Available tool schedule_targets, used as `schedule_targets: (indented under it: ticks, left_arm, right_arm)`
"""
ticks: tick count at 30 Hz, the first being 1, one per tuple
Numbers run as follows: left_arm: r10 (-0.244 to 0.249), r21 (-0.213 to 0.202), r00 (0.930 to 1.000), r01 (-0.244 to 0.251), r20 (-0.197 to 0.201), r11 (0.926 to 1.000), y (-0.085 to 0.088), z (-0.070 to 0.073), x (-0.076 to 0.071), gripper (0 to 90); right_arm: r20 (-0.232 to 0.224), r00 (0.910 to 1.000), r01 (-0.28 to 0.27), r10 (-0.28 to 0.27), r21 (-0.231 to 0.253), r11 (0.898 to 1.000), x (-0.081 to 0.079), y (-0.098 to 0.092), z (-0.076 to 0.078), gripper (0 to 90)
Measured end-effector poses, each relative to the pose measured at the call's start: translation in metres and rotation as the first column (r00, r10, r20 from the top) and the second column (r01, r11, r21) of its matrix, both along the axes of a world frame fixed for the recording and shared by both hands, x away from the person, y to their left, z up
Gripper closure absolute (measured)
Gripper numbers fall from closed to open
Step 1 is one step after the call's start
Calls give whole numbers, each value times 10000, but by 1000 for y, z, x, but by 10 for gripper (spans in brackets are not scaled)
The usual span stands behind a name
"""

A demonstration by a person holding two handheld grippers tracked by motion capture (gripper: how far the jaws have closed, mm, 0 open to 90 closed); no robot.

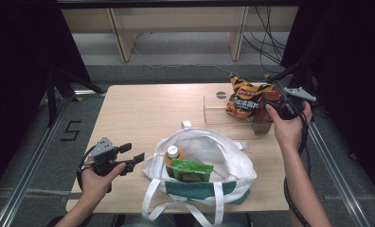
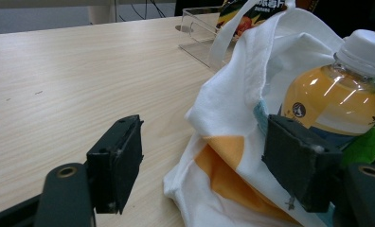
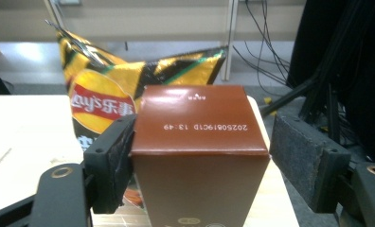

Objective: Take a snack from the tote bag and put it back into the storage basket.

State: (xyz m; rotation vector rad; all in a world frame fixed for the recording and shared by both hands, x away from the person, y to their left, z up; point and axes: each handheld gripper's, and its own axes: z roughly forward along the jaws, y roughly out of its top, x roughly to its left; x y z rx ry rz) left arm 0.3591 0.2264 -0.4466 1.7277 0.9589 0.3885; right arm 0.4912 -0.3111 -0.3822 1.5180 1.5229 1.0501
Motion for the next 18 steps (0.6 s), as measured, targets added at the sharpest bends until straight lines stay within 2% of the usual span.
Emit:
schedule_targets:
  ticks: [8,12,15,16,18]
  left_arm:
    - [-31,69,10000,30,35,10000,-1,0,0,285]
    - [33,-13,10000,-33,-10,10000,0,1,0,285]
    - [4,-73,10000,-3,43,10000,-1,0,0,285]
    - [29,-114,10000,-29,2,9999,-1,0,0,285]
    - [42,-54,10000,-43,-35,10000,-1,0,0,285]
  right_arm:
    - [616,9979,-208,210,-23,9998,-14,-3,13,263]
    - [563,9979,-328,329,-24,9995,-24,-6,17,266]
    - [634,9974,-341,331,140,9993,-30,-7,18,271]
    - [653,9970,-411,412,-25,9992,-32,-9,19,271]
    - [731,9962,-484,476,87,9988,-38,-10,19,274]
